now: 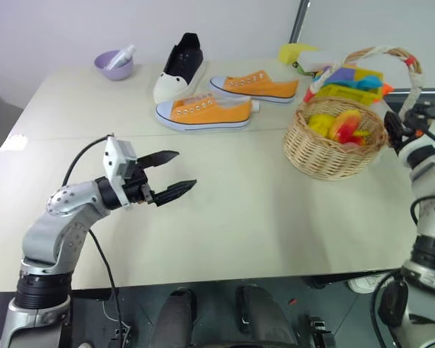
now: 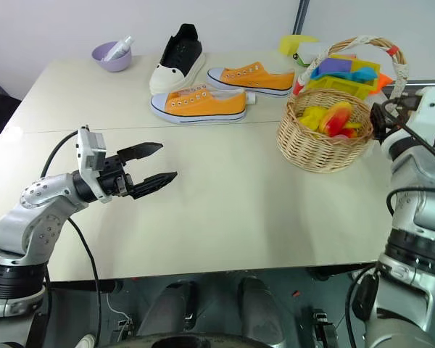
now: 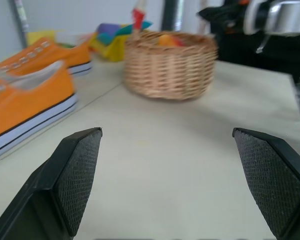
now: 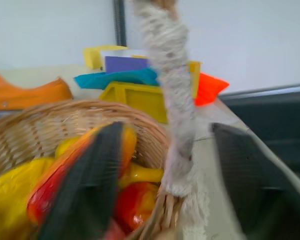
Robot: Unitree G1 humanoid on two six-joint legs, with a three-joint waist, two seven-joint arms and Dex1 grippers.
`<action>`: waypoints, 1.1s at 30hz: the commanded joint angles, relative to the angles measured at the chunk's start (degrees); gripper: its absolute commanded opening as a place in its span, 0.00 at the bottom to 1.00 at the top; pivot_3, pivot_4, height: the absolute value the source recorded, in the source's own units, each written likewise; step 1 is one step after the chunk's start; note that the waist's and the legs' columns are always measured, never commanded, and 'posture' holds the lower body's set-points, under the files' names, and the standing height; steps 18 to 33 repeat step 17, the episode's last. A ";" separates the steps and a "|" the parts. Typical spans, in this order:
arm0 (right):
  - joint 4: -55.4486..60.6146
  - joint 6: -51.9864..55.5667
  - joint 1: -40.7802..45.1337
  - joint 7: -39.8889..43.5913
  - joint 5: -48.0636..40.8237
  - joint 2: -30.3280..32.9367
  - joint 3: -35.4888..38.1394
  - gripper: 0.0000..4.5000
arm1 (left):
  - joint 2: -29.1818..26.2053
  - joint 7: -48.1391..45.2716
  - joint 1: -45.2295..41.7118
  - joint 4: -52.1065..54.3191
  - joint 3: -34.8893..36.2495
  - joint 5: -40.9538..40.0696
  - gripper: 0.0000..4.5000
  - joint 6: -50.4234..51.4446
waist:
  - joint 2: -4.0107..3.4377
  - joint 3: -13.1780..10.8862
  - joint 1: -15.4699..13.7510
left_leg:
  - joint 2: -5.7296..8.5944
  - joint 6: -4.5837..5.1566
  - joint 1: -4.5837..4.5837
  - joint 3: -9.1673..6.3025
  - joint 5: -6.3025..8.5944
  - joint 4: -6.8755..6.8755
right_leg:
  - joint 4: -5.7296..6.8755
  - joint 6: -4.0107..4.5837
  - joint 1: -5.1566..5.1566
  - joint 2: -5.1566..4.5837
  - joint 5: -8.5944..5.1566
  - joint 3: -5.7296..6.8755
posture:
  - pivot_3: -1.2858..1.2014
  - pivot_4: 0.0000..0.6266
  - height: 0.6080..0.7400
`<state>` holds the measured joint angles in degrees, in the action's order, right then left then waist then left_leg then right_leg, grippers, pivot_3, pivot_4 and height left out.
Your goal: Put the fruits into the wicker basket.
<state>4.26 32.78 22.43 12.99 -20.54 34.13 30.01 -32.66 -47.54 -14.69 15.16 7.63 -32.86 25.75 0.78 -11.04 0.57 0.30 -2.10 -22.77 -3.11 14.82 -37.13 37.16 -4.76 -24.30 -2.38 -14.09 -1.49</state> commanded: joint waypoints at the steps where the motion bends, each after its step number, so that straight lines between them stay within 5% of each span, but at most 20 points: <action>1: 7.08 -4.06 -6.79 6.20 -2.72 1.56 3.53 0.72 | 0.01 4.61 2.70 -4.61 1.60 6.06 1.00 -4.35 | 0.00 0.00 0.10 | 0.01 0.00 0.00 0.00 0.00 0.00 | -0.02 0.00 0.01 -0.02 0.00 0.00 | 0.52 0.24 0.98; 7: 15.90 -10.28 -21.33 19.47 -10.11 -0.04 5.70 0.72 | 0.38 9.66 7.62 -15.54 5.92 12.44 1.00 -14.59 | -0.01 0.00 0.51 | -0.06 0.01 0.27 0.08 0.01 0.02 | -0.01 0.00 0.18 0.04 0.00 -0.02 | 0.52 0.24 0.98; 12: 16.80 -13.94 -28.80 25.30 -5.10 0.72 -4.43 0.72 | 1.32 11.83 9.64 -20.24 8.36 13.84 1.00 -19.88 | 0.01 0.04 0.37 | -0.13 0.01 0.51 0.06 0.01 0.01 | -0.09 0.16 0.49 0.05 -0.10 0.00 | 0.52 0.24 0.98; 17: 12.50 -19.33 -25.39 24.50 -0.68 -2.87 -13.26 0.72 | 2.24 12.71 11.53 -19.37 9.39 13.44 1.00 -21.39 | 0.02 0.04 0.26 | -0.11 0.01 0.53 0.07 0.01 -0.02 | -0.11 0.22 0.54 -0.02 -0.14 0.00 | 0.52 0.24 0.98; 33: 12.50 -19.33 -25.39 24.50 -0.68 -2.87 -13.26 0.72 | 2.24 12.71 11.53 -19.37 9.39 13.44 1.00 -21.39 | 0.02 0.04 0.26 | -0.11 0.01 0.53 0.07 0.01 -0.02 | -0.11 0.22 0.54 -0.02 -0.14 0.00 | 0.52 0.24 0.98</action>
